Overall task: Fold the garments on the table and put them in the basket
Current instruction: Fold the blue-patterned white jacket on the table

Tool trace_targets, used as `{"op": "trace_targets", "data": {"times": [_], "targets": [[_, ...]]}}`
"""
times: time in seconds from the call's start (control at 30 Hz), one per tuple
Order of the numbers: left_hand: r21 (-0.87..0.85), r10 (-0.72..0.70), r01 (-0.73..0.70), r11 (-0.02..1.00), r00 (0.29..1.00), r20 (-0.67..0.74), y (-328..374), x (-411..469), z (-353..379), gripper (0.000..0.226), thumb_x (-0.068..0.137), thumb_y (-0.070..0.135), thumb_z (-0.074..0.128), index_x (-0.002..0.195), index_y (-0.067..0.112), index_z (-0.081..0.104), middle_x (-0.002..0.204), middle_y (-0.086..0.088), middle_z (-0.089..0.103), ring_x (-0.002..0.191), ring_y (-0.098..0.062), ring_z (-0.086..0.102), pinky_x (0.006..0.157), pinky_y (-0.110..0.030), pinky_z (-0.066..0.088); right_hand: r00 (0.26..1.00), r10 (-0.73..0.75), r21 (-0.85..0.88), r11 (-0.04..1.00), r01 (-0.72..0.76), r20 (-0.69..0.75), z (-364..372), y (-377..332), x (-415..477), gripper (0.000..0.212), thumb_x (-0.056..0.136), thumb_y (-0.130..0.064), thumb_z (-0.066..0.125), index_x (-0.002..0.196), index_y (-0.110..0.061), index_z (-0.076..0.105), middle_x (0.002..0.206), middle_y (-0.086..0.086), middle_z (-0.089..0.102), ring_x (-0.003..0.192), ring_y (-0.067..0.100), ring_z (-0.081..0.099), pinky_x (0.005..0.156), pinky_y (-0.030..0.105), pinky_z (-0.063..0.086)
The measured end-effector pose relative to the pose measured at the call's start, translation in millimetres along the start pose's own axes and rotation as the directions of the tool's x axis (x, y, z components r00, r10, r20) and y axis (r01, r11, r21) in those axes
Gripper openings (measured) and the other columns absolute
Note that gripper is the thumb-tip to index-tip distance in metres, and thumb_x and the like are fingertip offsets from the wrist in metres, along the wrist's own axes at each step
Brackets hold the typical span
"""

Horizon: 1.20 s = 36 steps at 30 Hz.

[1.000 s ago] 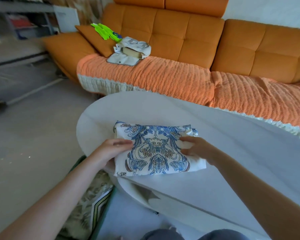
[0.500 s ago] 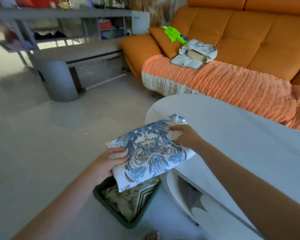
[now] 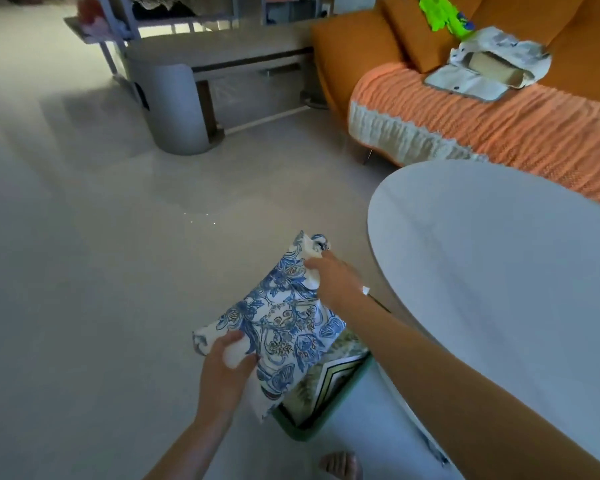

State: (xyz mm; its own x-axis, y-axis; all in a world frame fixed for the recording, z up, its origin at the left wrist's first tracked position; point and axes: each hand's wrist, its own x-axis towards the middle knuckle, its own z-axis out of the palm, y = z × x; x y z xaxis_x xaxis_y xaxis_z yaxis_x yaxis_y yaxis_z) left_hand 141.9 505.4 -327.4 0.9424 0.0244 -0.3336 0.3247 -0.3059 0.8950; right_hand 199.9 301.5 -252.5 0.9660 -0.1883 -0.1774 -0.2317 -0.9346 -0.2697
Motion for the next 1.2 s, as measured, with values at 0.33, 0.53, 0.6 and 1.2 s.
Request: {"op": "trace_targets", "data": {"times": [0.33,0.53,0.6,1.2], "targets": [[0.109,-0.067,0.067,0.992,0.998,0.000,-80.5,23.9,92.0,0.037,0.087,0.014,0.064,0.121,0.024,0.053,0.122,-0.001,0.049,0.102,-0.011,0.047,0.088,-0.023,0.036,0.984,0.172,0.166,0.970,-0.177,0.044,132.1,102.0,35.7,0.059,0.085,0.007,0.055,0.135,-0.023,0.048,0.136,0.009,0.045,0.118,0.028,0.049,0.097,0.037,0.044],[0.604,-0.086,0.033,0.796,0.995,0.059,-119.6,34.0,112.8,0.074,0.085,0.035,0.065,0.146,0.015,0.027,0.153,-0.014,0.009,0.137,-0.031,0.016,0.110,-0.041,0.026,0.979,0.035,-0.065,0.998,-0.022,0.203,166.4,129.0,42.1,0.073,0.089,-0.025,0.062,0.149,-0.026,0.019,0.158,0.006,-0.007,0.143,0.031,0.007,0.116,0.043,0.016],[0.718,0.104,-0.213,0.663,0.976,0.193,-132.3,34.4,110.1,0.082,0.081,0.045,0.066,0.147,0.019,0.026,0.157,-0.011,0.003,0.141,-0.030,0.006,0.111,-0.046,0.024,0.950,-0.014,-0.079,0.996,0.041,0.311,166.9,126.0,38.8,0.082,0.087,-0.038,0.061,0.150,-0.026,0.010,0.157,0.006,-0.016,0.144,0.031,-0.003,0.115,0.045,0.008],[0.922,-0.178,-0.374,0.101,0.905,0.386,-160.8,64.5,134.9,0.089,0.081,0.078,0.024,0.145,0.035,-0.020,0.159,-0.005,-0.006,0.144,-0.030,0.015,0.107,-0.052,-0.019,0.859,0.110,-0.132,0.990,-0.049,0.501,230.2,148.1,41.8,0.123,0.064,-0.051,0.079,0.148,-0.035,-0.009,0.156,0.008,-0.015,0.143,0.038,-0.005,0.115,0.051,0.010]]}}
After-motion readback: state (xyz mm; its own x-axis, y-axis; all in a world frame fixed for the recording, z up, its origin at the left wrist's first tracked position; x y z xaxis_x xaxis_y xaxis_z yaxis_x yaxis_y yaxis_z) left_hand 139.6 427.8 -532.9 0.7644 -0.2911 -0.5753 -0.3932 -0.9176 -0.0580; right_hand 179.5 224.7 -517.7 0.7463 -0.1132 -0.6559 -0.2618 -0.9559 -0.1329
